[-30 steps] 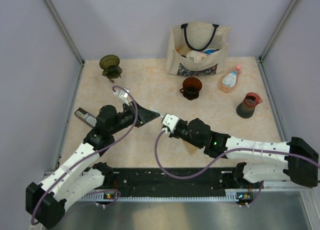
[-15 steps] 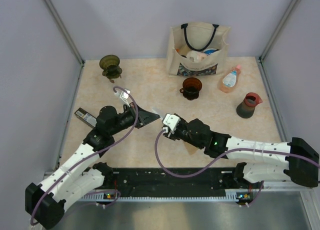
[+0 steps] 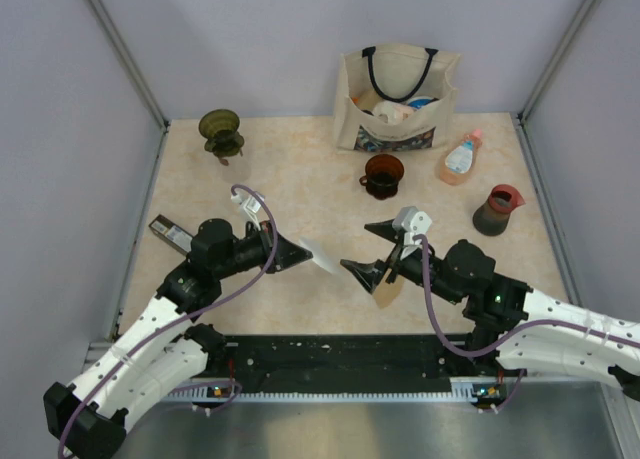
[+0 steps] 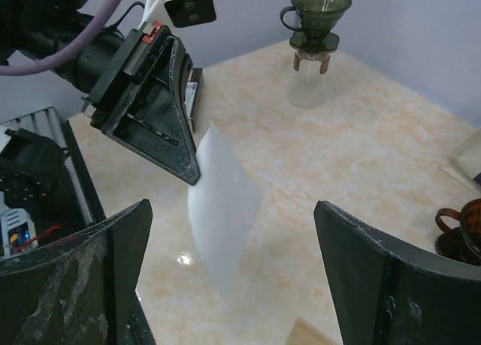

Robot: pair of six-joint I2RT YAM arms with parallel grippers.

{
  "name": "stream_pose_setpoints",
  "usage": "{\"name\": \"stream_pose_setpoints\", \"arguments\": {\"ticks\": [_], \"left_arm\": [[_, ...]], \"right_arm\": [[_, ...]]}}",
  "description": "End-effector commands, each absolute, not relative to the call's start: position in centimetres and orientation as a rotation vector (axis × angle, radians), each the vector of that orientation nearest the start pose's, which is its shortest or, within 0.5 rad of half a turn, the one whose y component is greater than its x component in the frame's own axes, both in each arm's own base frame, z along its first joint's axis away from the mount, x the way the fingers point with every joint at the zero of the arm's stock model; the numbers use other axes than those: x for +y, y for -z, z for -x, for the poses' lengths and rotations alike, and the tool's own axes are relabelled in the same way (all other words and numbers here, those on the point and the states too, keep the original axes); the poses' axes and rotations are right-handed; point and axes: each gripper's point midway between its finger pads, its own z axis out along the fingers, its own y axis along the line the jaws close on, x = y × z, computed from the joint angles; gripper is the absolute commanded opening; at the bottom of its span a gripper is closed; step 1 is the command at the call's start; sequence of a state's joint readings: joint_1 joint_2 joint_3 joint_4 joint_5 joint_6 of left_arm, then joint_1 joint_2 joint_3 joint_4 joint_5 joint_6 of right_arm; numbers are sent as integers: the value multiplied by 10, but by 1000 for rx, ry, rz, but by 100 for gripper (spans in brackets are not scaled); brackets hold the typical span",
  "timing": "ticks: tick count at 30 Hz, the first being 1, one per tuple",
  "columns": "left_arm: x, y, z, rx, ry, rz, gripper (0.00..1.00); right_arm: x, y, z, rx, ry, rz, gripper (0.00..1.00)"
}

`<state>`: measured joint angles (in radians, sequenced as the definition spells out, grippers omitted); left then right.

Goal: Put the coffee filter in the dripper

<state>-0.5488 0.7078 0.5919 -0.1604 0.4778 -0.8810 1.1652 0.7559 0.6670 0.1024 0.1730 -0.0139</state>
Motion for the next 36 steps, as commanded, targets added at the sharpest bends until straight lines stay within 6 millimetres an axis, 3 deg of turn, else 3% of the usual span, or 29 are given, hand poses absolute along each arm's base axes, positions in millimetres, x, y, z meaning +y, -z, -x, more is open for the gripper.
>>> {"name": "stream_pose_setpoints", "arguments": {"ticks": [1,10,15,22,28,34,36], "left_arm": [[-237,-245,-161,2013,1423,-171,0],[-242,-247,-145,1997,1472,-328,0],[-245,-253,-136,1972,1517,-397,0],[-248,-257,-128,1968,1559,-473,0],[-250,-258,-132,1974,1557,-460,0],[-253,-254,-136,1990,1562,-453,0],[-253,-254,-136,1990,1561,-457,0]], "right_arm": [[298,-279,-134,1489,-903,828,89],[328,-247,-119,1618,-959,1013,86],[336,-240,-118,1631,-970,1051,83],[338,-238,-126,1671,-1036,1056,69],[346,-234,-121,1678,-1083,1096,65],[346,-232,-126,1693,-1093,1087,46],[345,-233,-125,1693,-1111,1091,33]]}}
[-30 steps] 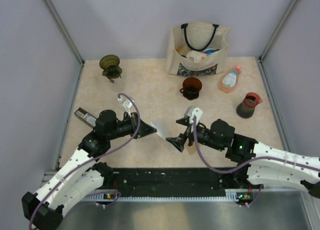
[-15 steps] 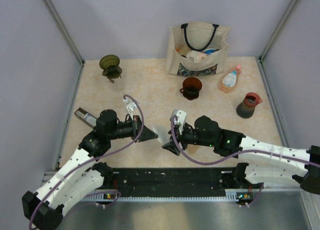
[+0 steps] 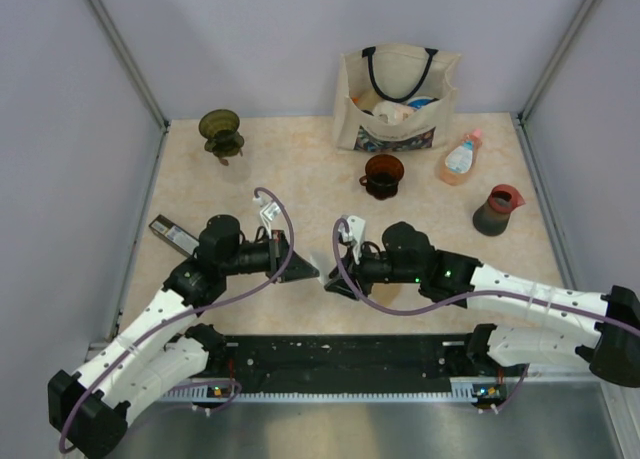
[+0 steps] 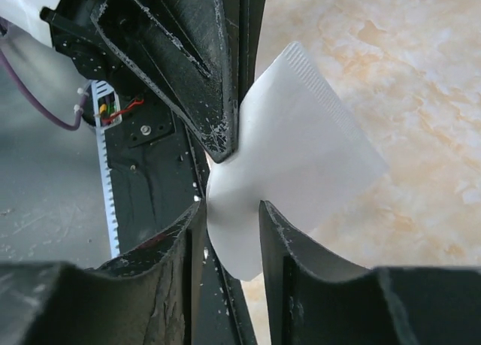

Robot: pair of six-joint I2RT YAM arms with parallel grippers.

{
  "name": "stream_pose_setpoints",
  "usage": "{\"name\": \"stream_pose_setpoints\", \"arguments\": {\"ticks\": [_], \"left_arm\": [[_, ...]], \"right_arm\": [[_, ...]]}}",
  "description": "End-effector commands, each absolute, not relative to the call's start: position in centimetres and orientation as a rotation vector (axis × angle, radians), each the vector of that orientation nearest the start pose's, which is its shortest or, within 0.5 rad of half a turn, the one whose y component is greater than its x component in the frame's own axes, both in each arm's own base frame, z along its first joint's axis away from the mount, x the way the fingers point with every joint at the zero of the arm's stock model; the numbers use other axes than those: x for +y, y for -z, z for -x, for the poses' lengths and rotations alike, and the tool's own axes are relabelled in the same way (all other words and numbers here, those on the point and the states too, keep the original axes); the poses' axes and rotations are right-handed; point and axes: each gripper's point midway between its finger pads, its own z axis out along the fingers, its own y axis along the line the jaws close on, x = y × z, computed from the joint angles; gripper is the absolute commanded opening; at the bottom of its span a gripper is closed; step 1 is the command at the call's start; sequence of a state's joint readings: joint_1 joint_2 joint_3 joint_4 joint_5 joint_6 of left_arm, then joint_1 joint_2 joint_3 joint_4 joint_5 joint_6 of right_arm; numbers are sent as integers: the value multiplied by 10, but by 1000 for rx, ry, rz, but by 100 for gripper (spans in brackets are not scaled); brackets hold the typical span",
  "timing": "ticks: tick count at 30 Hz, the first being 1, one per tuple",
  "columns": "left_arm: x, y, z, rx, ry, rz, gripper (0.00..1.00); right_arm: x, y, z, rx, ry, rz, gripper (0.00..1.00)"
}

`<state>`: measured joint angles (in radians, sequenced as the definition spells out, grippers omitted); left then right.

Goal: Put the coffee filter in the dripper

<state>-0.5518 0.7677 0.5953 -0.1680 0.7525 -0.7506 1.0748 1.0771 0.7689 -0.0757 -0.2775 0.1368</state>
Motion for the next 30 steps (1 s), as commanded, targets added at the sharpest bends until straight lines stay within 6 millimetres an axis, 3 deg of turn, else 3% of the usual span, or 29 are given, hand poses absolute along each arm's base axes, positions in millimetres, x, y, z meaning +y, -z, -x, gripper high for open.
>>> {"name": "stream_pose_setpoints", "arguments": {"ticks": [1,6,11,19,23,24,30], "left_arm": [[-252,-253,-136,1993,1553,-455,0],[-252,-252,-138,2002,1543,-451,0],[-253,-257,-135,1981,1562,-471,0],[-254,-259,-134,1976,1568,-480,0],[-253,-256,-139,1994,1540,-449,0],[-252,-253,-143,2012,1516,-422,0],[-248,-244,-160,2106,1433,-256,0]], "right_arm": [[345,-234,-124,1690,-1118,1094,31],[344,-239,-118,1670,-1153,1109,13],[343,-234,-130,1709,-1100,1053,22],[343,-239,-138,1692,-1070,1012,0],[341,-238,-136,1688,-1066,1027,0],[340,-237,-135,1686,-1069,1032,2],[324,-229,-129,1657,-1030,1067,51]]}}
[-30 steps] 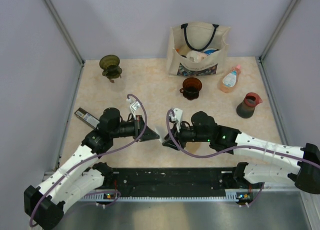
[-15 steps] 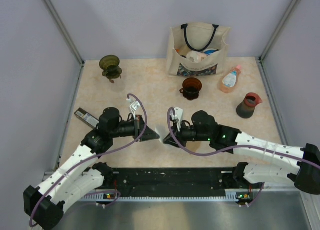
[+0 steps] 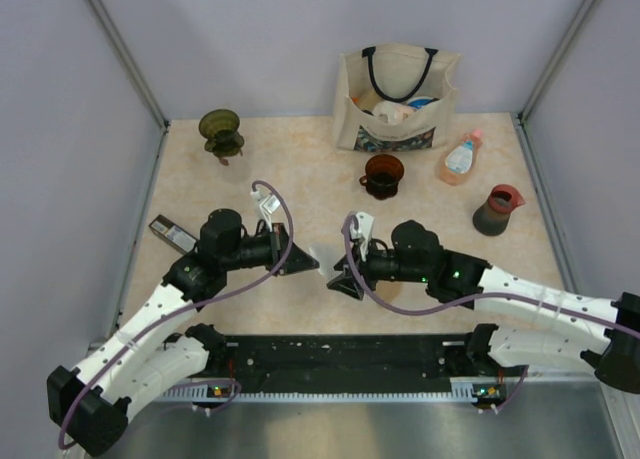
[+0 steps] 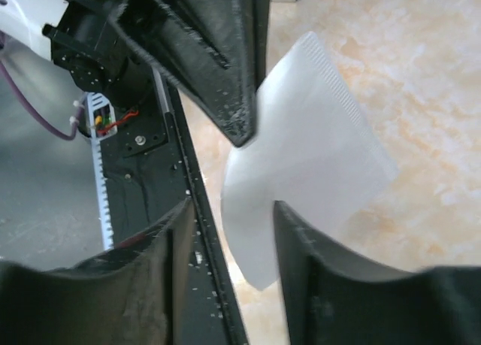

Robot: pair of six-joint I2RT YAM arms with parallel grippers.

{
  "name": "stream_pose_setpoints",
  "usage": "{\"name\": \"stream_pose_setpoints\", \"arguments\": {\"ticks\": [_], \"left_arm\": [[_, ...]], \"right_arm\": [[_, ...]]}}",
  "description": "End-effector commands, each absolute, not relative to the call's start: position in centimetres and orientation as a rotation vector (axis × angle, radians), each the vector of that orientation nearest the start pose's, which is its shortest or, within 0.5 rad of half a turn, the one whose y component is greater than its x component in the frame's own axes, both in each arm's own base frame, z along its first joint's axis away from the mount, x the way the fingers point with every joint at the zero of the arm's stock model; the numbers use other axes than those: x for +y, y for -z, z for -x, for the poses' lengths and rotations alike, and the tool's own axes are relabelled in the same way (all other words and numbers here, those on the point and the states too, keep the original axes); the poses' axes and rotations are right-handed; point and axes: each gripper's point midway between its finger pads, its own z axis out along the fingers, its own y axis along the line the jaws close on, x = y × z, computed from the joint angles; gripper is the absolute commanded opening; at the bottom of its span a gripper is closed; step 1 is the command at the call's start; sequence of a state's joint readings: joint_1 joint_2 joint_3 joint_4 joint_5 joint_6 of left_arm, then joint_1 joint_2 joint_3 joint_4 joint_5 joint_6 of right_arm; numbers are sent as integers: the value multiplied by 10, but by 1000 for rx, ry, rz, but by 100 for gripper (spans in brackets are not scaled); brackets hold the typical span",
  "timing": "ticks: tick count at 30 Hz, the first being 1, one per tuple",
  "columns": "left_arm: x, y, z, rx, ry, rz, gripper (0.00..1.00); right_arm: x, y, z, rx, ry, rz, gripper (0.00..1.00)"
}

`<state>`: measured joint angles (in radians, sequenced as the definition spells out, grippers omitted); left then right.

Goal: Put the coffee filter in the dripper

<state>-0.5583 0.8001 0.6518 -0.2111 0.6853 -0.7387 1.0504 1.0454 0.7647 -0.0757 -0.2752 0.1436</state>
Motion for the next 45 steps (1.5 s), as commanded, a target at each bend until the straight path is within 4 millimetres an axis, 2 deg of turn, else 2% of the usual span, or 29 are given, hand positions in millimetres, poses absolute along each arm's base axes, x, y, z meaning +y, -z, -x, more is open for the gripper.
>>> {"name": "stream_pose_setpoints", "arguments": {"ticks": [1,4,7,8,11,12,16,19,25,30,34,38,42,45], "left_arm": [[-248,-245,-161,2108,1433,-238,0],[-248,-249,-161,2091,1449,-224,0],[-249,-253,-153,2053,1486,-280,0],[-250,-256,-149,2032,1508,-328,0],[-253,-258,-135,1983,1568,-437,0],[-253,-260,-132,1959,1585,-469,0],[-254,-262,-120,1903,1635,-559,0],[-255,-272,-121,1841,1632,-598,0],[-256,-284,-123,1791,1623,-609,0],[-257,-281,-131,1814,1590,-589,0],[-260,-277,-138,1843,1576,-570,0],[-259,-270,-148,1903,1532,-495,0],[-260,-269,-152,1912,1531,-463,0],[-260,-265,-153,1939,1517,-450,0]], "right_arm": [[321,-225,-130,1661,-1010,1063,60],[308,-215,-137,1697,-954,995,82],[291,-203,-153,1787,-885,819,97],[286,-202,-158,1819,-889,738,99],[272,-198,-172,1903,-992,487,99],[270,-203,-177,1900,-1063,414,99],[271,-218,-176,1877,-1412,231,99],[278,-229,-171,1826,-1551,246,99],[297,-234,-165,1824,-1726,294,96],[304,-251,-154,1754,-1898,309,93],[310,-258,-146,1727,-1961,363,84],[314,-264,-137,1709,-1998,427,84],[324,-241,-145,1836,-1883,425,84],[326,-232,-155,1887,-1781,416,84]]}}
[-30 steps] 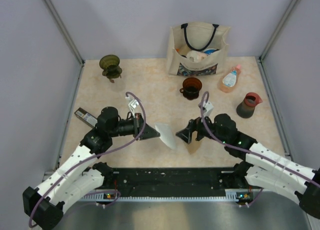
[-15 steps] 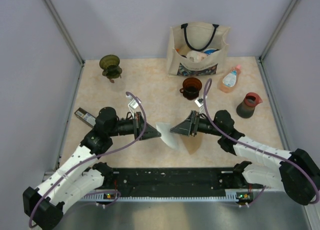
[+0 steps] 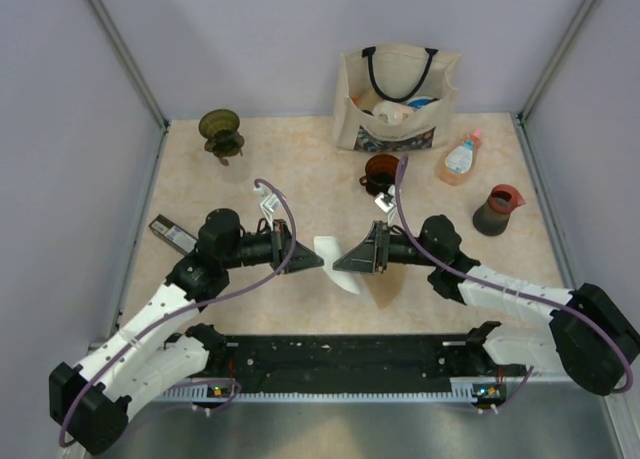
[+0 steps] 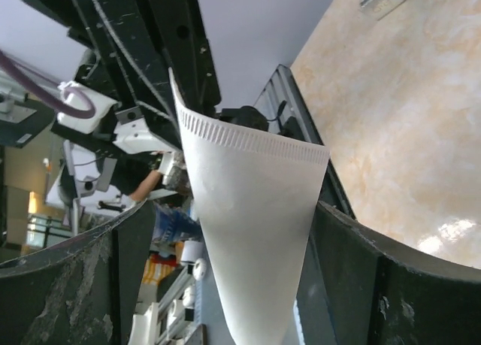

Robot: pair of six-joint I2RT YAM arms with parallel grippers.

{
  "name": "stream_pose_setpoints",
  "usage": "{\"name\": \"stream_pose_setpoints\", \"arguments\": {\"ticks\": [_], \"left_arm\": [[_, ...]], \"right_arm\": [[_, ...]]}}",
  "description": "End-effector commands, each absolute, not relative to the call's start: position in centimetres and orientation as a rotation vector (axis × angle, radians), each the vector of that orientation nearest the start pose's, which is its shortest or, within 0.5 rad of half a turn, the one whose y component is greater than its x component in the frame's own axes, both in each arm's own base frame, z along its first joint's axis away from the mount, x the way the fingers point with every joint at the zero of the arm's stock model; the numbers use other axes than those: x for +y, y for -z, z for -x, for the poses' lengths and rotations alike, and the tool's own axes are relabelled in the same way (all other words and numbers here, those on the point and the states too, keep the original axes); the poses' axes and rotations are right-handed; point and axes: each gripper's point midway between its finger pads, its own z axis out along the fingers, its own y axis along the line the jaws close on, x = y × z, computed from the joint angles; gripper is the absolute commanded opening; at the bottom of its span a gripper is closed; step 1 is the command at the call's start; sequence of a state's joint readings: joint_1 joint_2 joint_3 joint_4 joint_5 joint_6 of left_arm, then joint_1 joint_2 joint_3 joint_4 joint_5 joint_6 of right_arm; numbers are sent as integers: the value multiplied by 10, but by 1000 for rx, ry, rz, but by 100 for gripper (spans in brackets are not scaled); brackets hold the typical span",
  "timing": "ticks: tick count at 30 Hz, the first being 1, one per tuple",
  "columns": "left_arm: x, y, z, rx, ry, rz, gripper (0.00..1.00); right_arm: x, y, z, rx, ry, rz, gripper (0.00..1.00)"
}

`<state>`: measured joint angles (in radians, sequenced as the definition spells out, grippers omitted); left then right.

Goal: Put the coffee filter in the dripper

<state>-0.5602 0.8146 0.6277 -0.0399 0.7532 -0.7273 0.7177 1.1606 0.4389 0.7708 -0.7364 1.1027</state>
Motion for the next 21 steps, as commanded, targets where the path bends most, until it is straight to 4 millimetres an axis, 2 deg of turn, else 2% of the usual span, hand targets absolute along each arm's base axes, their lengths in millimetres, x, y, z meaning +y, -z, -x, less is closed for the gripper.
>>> {"name": "stream_pose_setpoints", "arguments": {"ticks": [1,5,12,17,21], "left_arm": [[-258,-264,-154,1952,1498,-439,0],[-253,-258,-152,1983,1452,-433,0],[-244,-249,-154,2022,1380,-390,0],[-241,-245,-154,2050,1354,-372,0],[-244,-247,-153,2039,1385,-385,0]], "right_arm": [[325,-224,-160,1933,-1728,401,84],[319,-202,-177,2040,-1536,358,84],[323,-229,-168,1945,-1651,381,84],[323,-241,-163,1905,-1700,406,84],[324,-236,-166,1916,-1689,396,84]]}}
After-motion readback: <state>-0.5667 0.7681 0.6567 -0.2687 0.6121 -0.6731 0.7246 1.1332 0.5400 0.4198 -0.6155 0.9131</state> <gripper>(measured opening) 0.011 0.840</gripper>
